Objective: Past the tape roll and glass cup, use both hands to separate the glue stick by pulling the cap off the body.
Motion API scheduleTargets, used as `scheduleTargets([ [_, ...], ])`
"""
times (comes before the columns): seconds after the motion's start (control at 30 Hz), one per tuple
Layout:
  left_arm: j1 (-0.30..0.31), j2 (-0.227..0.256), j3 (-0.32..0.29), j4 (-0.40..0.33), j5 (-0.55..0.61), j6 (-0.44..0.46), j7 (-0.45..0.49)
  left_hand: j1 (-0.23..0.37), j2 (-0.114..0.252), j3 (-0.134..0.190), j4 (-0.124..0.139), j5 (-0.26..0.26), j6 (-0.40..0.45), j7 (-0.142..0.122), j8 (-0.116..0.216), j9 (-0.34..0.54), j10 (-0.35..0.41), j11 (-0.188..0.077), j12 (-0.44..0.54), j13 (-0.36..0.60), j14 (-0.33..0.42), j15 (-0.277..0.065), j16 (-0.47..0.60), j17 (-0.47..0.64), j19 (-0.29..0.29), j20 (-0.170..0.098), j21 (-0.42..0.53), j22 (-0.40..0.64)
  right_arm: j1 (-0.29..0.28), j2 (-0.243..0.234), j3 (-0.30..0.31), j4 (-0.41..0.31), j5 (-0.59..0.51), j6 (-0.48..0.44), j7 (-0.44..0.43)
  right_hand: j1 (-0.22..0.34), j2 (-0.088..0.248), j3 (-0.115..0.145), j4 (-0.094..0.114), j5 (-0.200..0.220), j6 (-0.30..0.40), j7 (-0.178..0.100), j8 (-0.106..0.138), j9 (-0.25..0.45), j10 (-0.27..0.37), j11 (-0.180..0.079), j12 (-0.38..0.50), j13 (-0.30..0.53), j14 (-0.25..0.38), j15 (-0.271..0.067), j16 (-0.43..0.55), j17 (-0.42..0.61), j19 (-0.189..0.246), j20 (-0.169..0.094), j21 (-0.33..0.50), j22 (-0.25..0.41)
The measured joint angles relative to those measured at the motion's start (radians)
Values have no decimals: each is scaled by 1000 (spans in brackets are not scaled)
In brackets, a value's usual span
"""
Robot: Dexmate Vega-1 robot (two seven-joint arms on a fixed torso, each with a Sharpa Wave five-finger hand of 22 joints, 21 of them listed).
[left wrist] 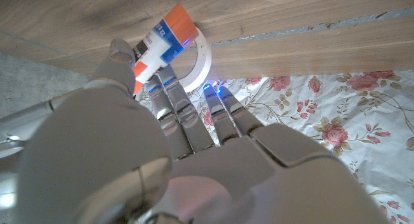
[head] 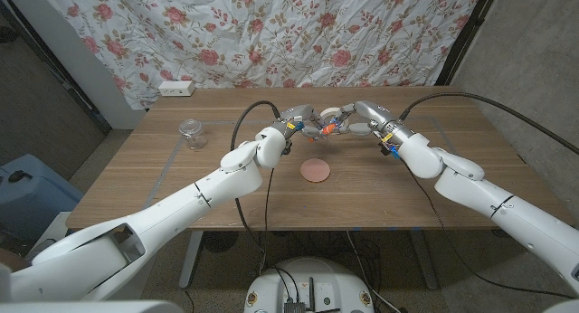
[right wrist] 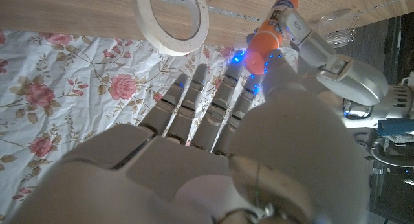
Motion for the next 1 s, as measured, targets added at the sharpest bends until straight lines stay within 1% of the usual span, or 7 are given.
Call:
scheduleTargets([
  [0.07, 0, 0, 0, 0, 0, 1, 0, 0, 0, -1, -1, 0, 0, 0, 0, 0, 0, 0, 0, 0, 0, 0, 0, 0, 0, 0, 0, 0, 1, 0, 0, 1, 1, 3, 0, 9, 9, -4, 4, 0, 4, 4, 0, -3, 0, 0, 0, 0, 0, 0, 0, 0, 0, 0, 0, 0],
  [0.3, 0, 1, 1, 0, 1, 0, -1, 0, 0, -1, -1, 0, 0, 0, 0, 0, 0, 0, 2, 0, 0, 0, 0, 0, 0, 0, 0, 0, 3, 0, 1, 4, 8, 6, 11, 9, 9, -4, 4, -1, 5, 5, 0, -9, 0, 0, -1, 4, 0, 0, 8, 0, 7, 7, 0, 0],
  [0.47, -3, 1, 2, 4, 2, -4, -2, -1, 1, -3, -2, 0, 0, 0, 0, 0, 0, 0, 2, 0, 0, 0, 0, 0, 0, 0, 0, 0, 3, -1, 2, 2, 10, 3, 18, 9, 9, -12, 6, -3, 5, 5, 0, -9, 0, 0, -1, 6, 0, 0, 8, 0, 7, 7, 0, 0],
  [0.5, -4, 1, 2, 4, 2, -5, -3, -1, 1, -3, -2, 0, 2, 2, 0, 0, 0, 0, 2, 1, 0, 0, 0, 0, 0, 0, 0, 0, 3, -2, 3, 0, 11, 1, 20, 20, 20, -16, 7, -4, 5, 5, 0, -12, 0, 0, -3, 7, 0, 0, 8, 2, 7, 7, 0, 0],
  [0.57, -5, 1, 2, 5, 2, -6, -4, -1, 1, -3, -2, 0, 2, 2, 0, 0, 0, 0, 2, 1, 0, 0, 0, 0, 0, 0, 0, 0, 3, -3, 3, -2, 12, -2, 22, 24, 24, -16, 7, -5, 5, 5, 0, -14, 0, 0, -4, 7, 0, 0, 13, 5, 7, 7, -4, 0],
  [0.67, -7, 2, 2, 6, 3, -8, -6, -1, 1, -3, -2, 0, 3, 3, 0, 0, 0, 0, 2, 1, 0, 0, 0, 0, 0, 0, 0, 0, 3, -4, 4, -5, 13, -7, 27, 24, 24, -25, 8, -8, 5, 5, 0, -14, 0, 0, -2, 12, 0, 0, 16, 5, 0, 0, -4, 0],
  [1.0, -5, 7, 2, 1, 9, -8, -7, -2, 2, -3, -3, -1, 3, 3, -2, 0, 0, 0, 2, 1, 0, 0, 0, 0, 0, 0, 0, 0, -5, -12, 9, -24, 14, -30, 35, 24, 24, -28, 11, -8, 5, 5, -5, -18, 0, 0, -1, 12, 0, 0, 16, 9, 0, 0, -4, 0],
])
